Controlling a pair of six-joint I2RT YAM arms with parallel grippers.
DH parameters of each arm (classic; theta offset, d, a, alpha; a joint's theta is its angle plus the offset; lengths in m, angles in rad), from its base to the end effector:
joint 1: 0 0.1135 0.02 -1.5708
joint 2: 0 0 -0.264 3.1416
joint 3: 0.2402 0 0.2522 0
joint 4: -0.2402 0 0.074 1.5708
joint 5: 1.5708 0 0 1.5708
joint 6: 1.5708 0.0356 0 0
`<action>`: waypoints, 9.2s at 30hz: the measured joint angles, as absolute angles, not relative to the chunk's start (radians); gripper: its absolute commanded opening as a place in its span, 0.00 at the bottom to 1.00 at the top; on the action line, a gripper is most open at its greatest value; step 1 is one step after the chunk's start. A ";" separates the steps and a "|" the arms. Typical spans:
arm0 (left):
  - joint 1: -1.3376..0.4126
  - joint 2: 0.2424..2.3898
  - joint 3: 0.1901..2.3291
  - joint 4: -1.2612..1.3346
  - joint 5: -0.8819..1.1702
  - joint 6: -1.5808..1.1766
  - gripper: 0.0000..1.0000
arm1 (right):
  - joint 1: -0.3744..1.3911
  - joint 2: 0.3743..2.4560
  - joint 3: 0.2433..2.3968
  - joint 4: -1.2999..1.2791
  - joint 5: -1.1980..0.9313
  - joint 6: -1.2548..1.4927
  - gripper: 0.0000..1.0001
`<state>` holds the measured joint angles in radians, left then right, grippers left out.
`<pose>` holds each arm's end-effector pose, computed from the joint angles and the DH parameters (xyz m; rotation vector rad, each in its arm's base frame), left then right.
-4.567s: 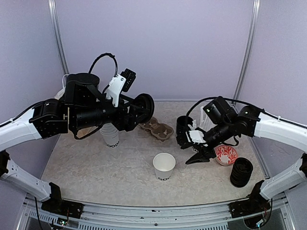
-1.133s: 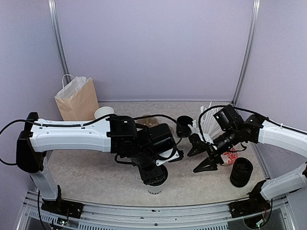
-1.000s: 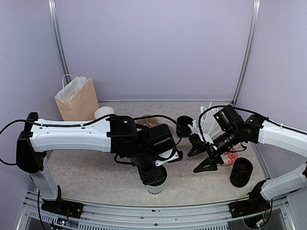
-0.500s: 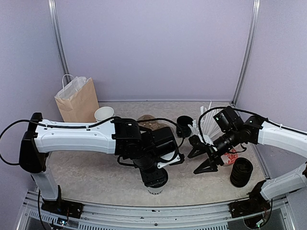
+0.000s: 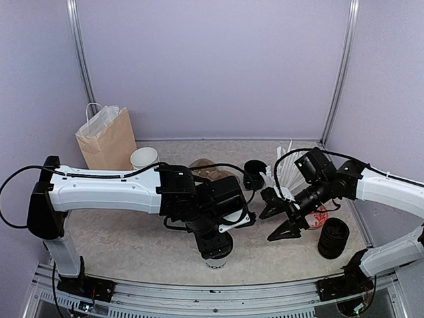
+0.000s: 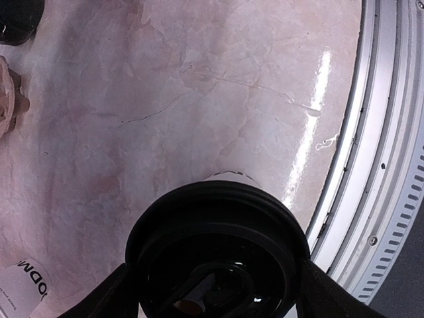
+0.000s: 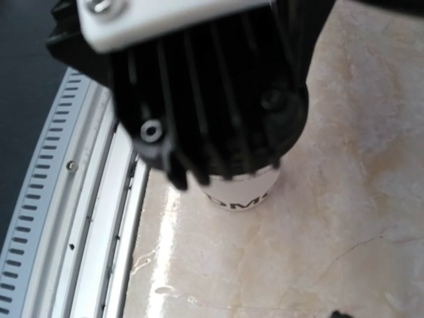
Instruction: Pack the takeout coffee
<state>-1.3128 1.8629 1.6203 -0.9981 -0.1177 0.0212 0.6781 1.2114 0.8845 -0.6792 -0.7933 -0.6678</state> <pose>0.1019 -0.3699 0.2623 1.7131 2.2202 -0.1492 0.1643 0.1649 0.2552 -1.7279 1.6989 1.0111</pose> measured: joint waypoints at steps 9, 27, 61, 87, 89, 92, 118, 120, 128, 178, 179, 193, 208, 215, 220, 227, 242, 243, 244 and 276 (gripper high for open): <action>-1.315 1.853 1.604 -0.974 -0.122 0.008 0.99 | 0.678 1.212 0.885 -0.683 -0.794 -0.668 0.75; -1.134 1.347 1.135 -0.599 -0.253 -0.498 0.67 | 0.678 1.471 0.919 -0.562 -0.833 -0.410 0.49; -1.180 1.302 0.809 -0.254 -0.054 -0.946 0.50 | 0.817 1.666 1.097 -0.566 -0.876 -0.205 0.51; -1.179 1.380 0.756 -0.133 -0.006 -0.956 0.41 | 0.818 1.716 1.105 -0.605 -0.876 -0.210 0.43; -1.179 1.381 0.752 -0.124 -0.004 -0.957 0.37 | 0.818 1.720 1.113 -0.614 -0.875 -0.206 0.42; -1.183 1.381 0.744 -0.105 -0.004 -0.958 0.33 | 0.818 1.729 1.124 -0.633 -0.873 -0.199 0.41; -1.248 1.409 0.971 -0.270 -0.174 -0.765 0.56 | 0.852 1.653 1.122 -0.656 -0.868 -0.355 0.57; -1.257 1.407 0.979 -0.274 -0.175 -0.774 0.56 | 0.866 1.647 1.110 -0.656 -0.873 -0.367 0.56; -1.293 1.363 0.934 -0.374 -0.180 -0.911 0.56 | 0.931 1.639 1.067 -0.672 -0.871 -0.419 0.54; -1.371 1.382 0.842 -0.332 0.021 -1.047 0.36 | 0.864 1.767 1.180 -0.663 -0.872 -0.313 0.43; -1.371 1.384 0.844 -0.336 0.021 -1.043 0.36 | 0.864 1.767 1.180 -0.662 -0.872 -0.313 0.42; -1.361 1.387 1.028 -0.536 -0.123 -0.884 0.42 | 0.864 1.732 1.213 -0.698 -0.748 -0.347 0.56; -1.156 1.363 1.499 -0.676 -0.481 -0.444 0.99 | 0.861 1.497 1.291 -0.758 -0.727 -0.611 0.79; -0.959 1.256 1.334 -0.198 -0.556 -0.048 0.99 | 0.896 1.473 1.298 -0.755 -0.663 -0.740 0.83; -0.911 1.267 1.259 -0.022 -0.532 0.059 0.99 | 0.968 1.555 1.318 -0.761 -0.585 -0.768 0.87; -0.828 1.349 1.247 -0.030 -0.548 0.051 0.97 | 1.068 1.636 1.366 -0.801 -0.479 -0.796 0.87; -0.818 1.328 1.193 -0.045 -0.441 0.062 0.94 | 1.175 1.748 1.457 -0.879 -0.342 -0.826 0.80; -0.818 1.328 1.193 -0.045 -0.441 0.063 0.93 | 1.180 1.748 1.458 -0.881 -0.340 -0.826 0.79; -0.818 1.328 1.193 -0.045 -0.441 0.065 0.93 | 1.185 1.748 1.457 -0.882 -0.338 -0.826 0.79; -0.818 1.340 1.193 -0.047 -0.450 0.079 0.94 | 1.212 1.741 1.460 -0.915 -0.311 -0.795 0.88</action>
